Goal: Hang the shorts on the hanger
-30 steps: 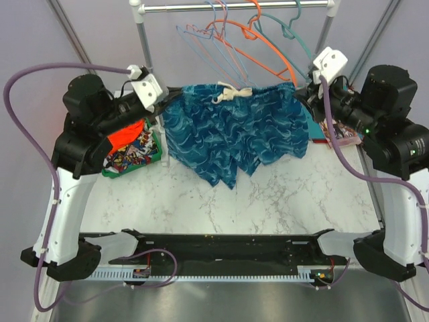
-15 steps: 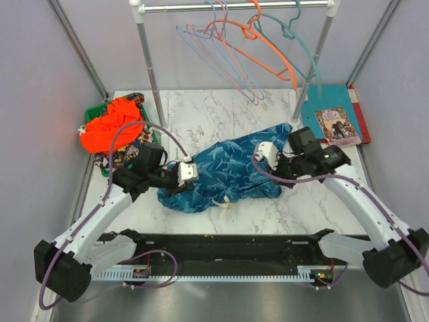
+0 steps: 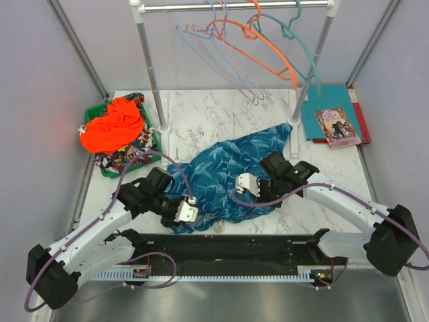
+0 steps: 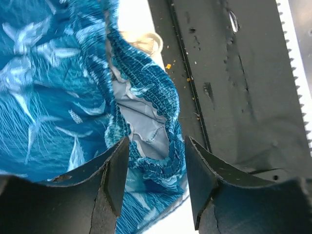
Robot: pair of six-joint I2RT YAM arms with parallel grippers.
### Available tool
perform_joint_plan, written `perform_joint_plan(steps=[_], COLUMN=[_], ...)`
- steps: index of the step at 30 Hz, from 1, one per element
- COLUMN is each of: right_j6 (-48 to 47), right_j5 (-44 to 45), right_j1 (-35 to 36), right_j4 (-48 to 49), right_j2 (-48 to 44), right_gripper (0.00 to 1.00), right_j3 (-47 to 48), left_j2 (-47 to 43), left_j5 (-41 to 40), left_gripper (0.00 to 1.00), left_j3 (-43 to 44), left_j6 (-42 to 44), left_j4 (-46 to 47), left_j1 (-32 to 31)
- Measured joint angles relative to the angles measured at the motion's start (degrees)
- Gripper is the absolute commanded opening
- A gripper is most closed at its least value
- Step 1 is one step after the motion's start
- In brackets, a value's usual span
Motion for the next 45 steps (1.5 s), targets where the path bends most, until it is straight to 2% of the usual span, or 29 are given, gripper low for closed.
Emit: perform_joint_plan(steps=[2,4,7,8,9,14,17,18,20,24,31,33,36,37,39,40,41,42,45], right_j6=[0.2,0.5,0.6,0.6,0.8,0.8,1.1,1.2,1.6,3.4,5.6,6.0,6.8,7.0,7.5,8.2,8.3,8.7,10.1], right_j5=[0.0,0.0,0.0,0.0,0.0,1.2,1.7,1.9,2.2,3.1,5.6,6.3,7.8,8.5,10.1,11.0,11.5,12.2,12.9], right_j1=[1.7,3.3,4.3,4.4,4.4,4.4,4.4,4.5,4.7,7.4,13.6,14.7,15.9,16.0,16.1,16.1,16.0,15.8,13.5], right_j4=[0.0,-0.1,-0.7,-1.0,-1.2,-3.1,-3.6,-3.5,-3.4,-1.6,3.1,4.2,6.9,7.5,9.0,9.8,10.3,11.1,12.9], right_j2=[-0.4,-0.5,-0.5,-0.6,-0.8,-3.3,-3.6,-3.4,-2.4,1.9,5.0,6.1,8.0,8.5,9.8,10.6,11.2,11.8,12.8], right_gripper=[0.05,0.16,0.45,0.62,0.66,0.72,0.72,0.71,0.70,0.78,0.79,0.77,0.58,0.46,0.30,0.14,0.06,0.00,0.00], right_j3=[0.0,0.0,-0.2,-0.2,-0.2,0.6,1.8,1.9,1.9,1.8,-1.3,-2.5,-5.2,-5.7,-6.4,-6.5,-6.6,-6.6,-6.3], left_j2=[1.8,4.5,7.3,8.1,8.6,10.8,12.8,13.6,14.7,15.7,15.0,13.5,10.5,10.2,9.9,10.0,10.2,10.6,13.0], left_j5=[-0.7,-1.6,-3.2,-3.9,-4.8,-10.4,-12.8,-13.7,-15.3,-17.0,-17.6,-17.6,-17.5,-17.5,-17.6,-17.6,-17.7,-17.8,-18.3], left_gripper=[0.59,0.59,0.59,0.59,0.59,0.58,0.50,0.44,0.40,0.40,0.40,0.40,0.35,0.34,0.25,0.21,0.12,0.08,0.02], left_j3=[1.6,4.6,7.4,7.7,7.6,4.5,2.4,1.8,1.0,0.9,0.2,-0.7,-2.3,-2.5,-3.0,-3.2,-3.4,-3.5,-3.7], left_j6=[-2.8,-6.6,-10.9,-12.1,-13.0,-15.5,-15.9,-16.1,-16.6,-18.0,-19.1,-19.2,-19.2,-19.2,-19.1,-19.1,-19.1,-19.1,-19.0], left_j4=[0.1,0.9,2.9,3.8,4.5,8.3,9.6,10.0,10.8,12.5,14.0,14.2,14.4,14.4,14.8,14.9,15.1,15.4,17.2], left_j1=[0.0,0.0,-0.9,-1.4,-1.8,-3.4,-4.6,-5.0,-5.4,-5.5,-5.5,-5.4,-5.4,-5.4,-5.4,-5.4,-5.4,-5.4,-4.7])
